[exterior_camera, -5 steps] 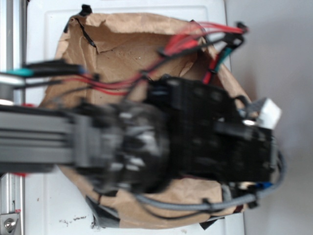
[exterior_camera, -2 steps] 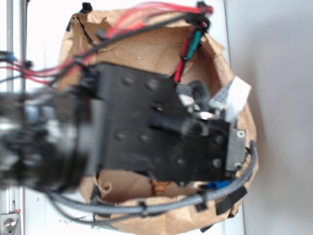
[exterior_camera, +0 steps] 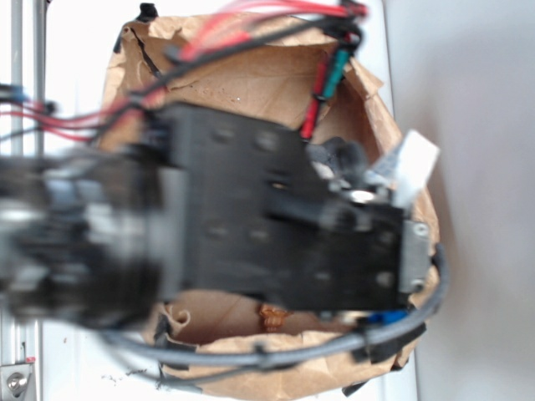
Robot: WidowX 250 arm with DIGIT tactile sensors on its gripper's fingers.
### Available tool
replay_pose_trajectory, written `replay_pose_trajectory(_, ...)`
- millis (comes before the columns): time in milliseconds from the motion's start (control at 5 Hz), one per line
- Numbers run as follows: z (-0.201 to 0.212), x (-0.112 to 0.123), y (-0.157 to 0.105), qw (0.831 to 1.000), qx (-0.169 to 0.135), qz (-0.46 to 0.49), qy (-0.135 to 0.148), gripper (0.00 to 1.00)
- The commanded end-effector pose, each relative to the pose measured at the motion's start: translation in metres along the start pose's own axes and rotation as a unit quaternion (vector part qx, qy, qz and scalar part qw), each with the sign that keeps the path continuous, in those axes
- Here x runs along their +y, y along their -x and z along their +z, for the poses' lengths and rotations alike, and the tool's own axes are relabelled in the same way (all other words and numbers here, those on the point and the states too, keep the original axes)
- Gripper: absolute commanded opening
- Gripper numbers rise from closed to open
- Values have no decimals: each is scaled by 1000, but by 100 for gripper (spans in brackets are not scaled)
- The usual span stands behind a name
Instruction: Grab the shell.
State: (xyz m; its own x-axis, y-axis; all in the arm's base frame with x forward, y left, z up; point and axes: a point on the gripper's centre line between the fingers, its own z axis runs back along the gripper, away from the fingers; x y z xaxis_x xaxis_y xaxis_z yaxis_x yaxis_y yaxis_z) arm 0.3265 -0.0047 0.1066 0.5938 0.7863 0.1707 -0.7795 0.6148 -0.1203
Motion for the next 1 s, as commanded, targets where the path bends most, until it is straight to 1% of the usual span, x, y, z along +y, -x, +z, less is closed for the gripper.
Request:
replay_pose_trajectory(0,0,24,17,999,-34,11,6,100)
replay_pose_trajectory(200,3,46,40,999,-28,-6,25,100)
replay_pose_trajectory(400,7,53,45,997,13,-4,79,100)
replay_pose_trajectory(600,17,39,48,994,23,34,103,100)
replay_pose_trajectory(800,14,23,51,993,14,64,101,100)
